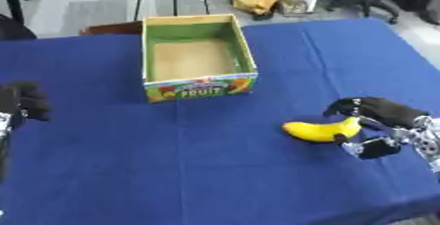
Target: Pick up objects on the table and place them in the box.
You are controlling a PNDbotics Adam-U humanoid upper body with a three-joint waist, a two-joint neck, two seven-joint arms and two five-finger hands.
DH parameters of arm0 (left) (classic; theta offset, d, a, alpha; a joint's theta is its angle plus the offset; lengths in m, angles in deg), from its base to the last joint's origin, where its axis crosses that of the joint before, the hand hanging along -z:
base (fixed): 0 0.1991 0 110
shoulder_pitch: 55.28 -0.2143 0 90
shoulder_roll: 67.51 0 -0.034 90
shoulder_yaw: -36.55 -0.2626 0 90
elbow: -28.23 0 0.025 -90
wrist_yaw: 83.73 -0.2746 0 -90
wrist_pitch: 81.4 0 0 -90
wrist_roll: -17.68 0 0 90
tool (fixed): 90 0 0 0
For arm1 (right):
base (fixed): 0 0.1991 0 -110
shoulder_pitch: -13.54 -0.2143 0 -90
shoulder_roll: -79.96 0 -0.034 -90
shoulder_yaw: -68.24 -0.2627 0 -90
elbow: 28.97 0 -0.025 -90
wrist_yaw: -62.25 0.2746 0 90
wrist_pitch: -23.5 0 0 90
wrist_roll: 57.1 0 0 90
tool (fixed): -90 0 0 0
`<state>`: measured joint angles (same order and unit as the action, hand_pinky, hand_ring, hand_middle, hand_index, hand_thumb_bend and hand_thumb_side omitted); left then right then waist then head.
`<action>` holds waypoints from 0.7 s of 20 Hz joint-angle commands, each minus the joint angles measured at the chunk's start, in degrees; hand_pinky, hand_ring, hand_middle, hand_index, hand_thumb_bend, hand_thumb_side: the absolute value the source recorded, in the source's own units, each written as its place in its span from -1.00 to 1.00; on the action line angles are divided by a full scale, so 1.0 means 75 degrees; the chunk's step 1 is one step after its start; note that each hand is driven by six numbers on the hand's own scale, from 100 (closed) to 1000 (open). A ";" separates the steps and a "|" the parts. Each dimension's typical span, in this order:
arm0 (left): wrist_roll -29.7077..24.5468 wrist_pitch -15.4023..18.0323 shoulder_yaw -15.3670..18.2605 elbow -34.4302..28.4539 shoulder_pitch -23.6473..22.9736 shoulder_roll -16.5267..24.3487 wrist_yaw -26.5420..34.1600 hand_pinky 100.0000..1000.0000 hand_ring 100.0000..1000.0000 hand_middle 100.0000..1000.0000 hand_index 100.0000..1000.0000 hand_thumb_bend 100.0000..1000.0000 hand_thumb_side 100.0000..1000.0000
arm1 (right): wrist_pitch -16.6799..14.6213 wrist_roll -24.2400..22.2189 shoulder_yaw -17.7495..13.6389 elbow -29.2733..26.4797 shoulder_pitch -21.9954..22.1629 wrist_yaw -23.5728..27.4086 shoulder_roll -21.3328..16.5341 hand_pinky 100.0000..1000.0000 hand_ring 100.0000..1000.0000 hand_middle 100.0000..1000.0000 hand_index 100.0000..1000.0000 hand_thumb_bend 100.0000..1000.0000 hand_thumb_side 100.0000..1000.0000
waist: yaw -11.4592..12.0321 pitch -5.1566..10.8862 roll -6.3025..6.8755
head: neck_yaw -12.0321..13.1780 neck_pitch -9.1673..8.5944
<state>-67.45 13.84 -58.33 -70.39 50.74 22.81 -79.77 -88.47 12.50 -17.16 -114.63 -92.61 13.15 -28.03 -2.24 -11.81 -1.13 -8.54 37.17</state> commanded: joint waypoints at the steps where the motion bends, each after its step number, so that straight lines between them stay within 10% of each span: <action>1: 0.0008 0.0002 0.0060 -0.0145 0.0061 0.0198 -0.0009 -0.03 0.03 0.06 0.40 0.00 0.60 | -0.0052 -0.0004 -0.0023 0.0009 -0.0114 -0.0055 -0.0147 0.43 0.65 0.58 0.73 -1.00 -0.62 | 0.0001 0.0108 -0.0003 | -0.0008 -0.0019; 14: 0.0009 0.0004 0.0056 -0.0142 0.0063 0.0198 -0.0013 -0.03 0.03 0.06 0.39 0.00 0.60 | -0.0174 -0.0047 0.0103 0.0138 -0.0106 -0.0151 -0.0125 0.44 0.65 0.58 0.73 -1.00 -0.60 | -0.0004 0.0103 -0.0020 | -0.0012 -0.0001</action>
<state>-67.45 13.84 -58.33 -70.39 50.74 22.81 -79.77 -89.54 12.13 -16.05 -113.37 -92.63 12.33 -27.95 -2.24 -11.81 -1.19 -8.61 37.18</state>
